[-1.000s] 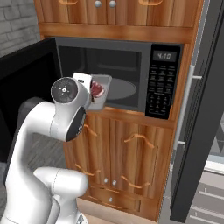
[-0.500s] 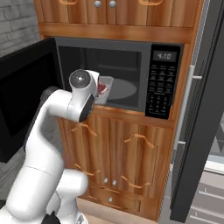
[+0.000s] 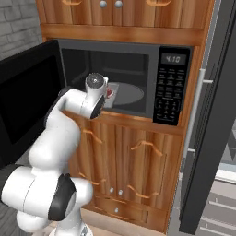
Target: Place the tupperware containing the steak and sweet potato meal in the microwave. Close the microwave door and press the start button to reheat the meal.
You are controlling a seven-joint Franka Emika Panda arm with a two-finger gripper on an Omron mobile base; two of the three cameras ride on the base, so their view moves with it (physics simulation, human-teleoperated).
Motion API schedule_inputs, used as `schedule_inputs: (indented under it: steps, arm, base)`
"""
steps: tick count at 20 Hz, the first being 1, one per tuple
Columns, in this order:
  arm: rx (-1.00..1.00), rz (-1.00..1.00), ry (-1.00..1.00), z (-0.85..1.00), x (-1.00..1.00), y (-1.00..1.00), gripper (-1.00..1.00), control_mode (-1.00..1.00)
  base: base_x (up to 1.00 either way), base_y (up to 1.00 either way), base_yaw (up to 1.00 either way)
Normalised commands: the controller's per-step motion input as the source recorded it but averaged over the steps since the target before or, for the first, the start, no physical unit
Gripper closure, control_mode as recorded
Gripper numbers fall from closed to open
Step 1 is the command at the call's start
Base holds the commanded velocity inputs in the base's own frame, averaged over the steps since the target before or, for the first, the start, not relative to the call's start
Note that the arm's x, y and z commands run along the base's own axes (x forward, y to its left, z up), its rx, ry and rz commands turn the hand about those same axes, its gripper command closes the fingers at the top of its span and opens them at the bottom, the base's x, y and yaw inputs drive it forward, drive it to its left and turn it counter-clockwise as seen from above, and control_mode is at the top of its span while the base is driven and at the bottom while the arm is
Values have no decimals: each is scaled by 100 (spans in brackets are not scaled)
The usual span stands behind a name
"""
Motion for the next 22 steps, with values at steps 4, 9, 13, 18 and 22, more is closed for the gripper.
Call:
schedule_inputs:
  steps: [4,9,13,18,22]
  arm:
    - [0,5,9,-29,100,7,100,-100]
    - [1,4,0,-23,100,0,100,-100]
    - [1,6,0,-25,99,0,100,-100]
    - [0,8,0,-28,85,0,100,-100]
    - [0,11,-3,-22,-5,7,-100,-100]
  base:
    - [0,0,0]
    - [0,0,0]
    - [0,0,0]
    - [0,0,0]
    - [0,0,0]
